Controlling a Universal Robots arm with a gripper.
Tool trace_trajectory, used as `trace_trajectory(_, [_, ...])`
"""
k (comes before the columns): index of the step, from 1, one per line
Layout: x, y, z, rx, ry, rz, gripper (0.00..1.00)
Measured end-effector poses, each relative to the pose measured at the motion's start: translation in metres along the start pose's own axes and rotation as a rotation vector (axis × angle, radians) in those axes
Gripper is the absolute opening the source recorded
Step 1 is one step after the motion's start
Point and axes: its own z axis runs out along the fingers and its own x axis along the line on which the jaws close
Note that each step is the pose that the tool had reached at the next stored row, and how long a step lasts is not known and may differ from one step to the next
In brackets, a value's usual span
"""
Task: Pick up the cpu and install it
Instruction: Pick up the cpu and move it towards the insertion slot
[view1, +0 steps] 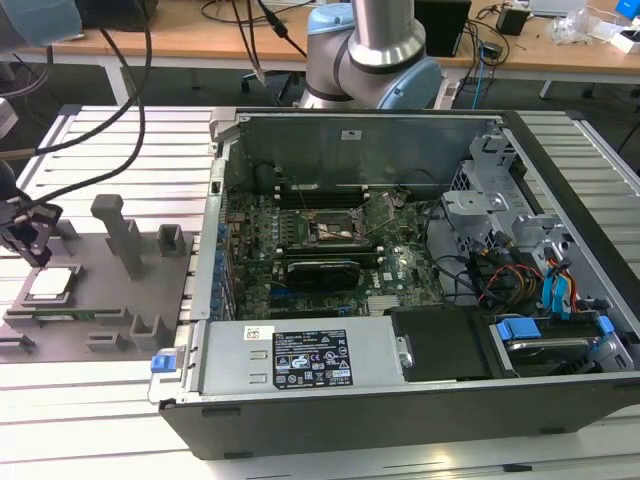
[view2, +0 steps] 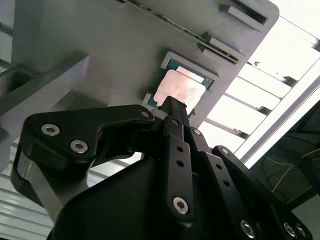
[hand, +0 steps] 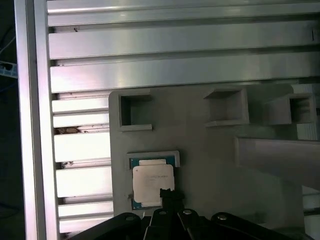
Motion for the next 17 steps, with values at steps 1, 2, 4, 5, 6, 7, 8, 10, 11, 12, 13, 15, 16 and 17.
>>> trace_trajectory(1, [0.0010,-0.0003,0.0020,-0.0001,0.0000,0.000,0.11])
trace_trajectory(2, [0.0018,-0.0007,0.0037,-0.0001,0.0000,0.000,0.11])
trace_trajectory(4, [0.0054,-0.0017,0.0096,0.0002,0.0003,0.000,0.11])
trace_trajectory(5, [0.0071,-0.0021,0.0135,0.0000,0.0000,0.000,0.11])
trace_trajectory(6, [0.0075,-0.0024,0.0153,0.0000,0.0001,0.000,0.11])
trace_trajectory(7, [0.0081,-0.0025,0.0178,0.0000,0.0001,0.000,0.11])
trace_trajectory(8, [0.0086,-0.0026,0.0205,0.0001,0.0002,0.000,0.11])
trace_trajectory(10, [0.0093,-0.0028,0.0246,0.0000,0.0001,0.000,0.11])
trace_trajectory(11, [0.0098,-0.0030,0.0273,-0.0002,0.0001,0.000,0.11])
trace_trajectory(12, [0.0100,-0.0031,0.0287,-0.0002,0.0001,0.000,0.11])
trace_trajectory(13, [0.0101,-0.0031,0.0290,-0.0001,0.0003,0.000,0.11])
trace_trajectory(15, [0.0101,-0.0031,0.0290,0.0000,0.0004,0.000,0.11])
trace_trajectory(16, [0.0101,-0.0031,0.0291,-0.0001,0.0003,0.000,0.11])
trace_trajectory(17, [0.0101,-0.0031,0.0292,-0.0002,0.0002,0.000,0.11])
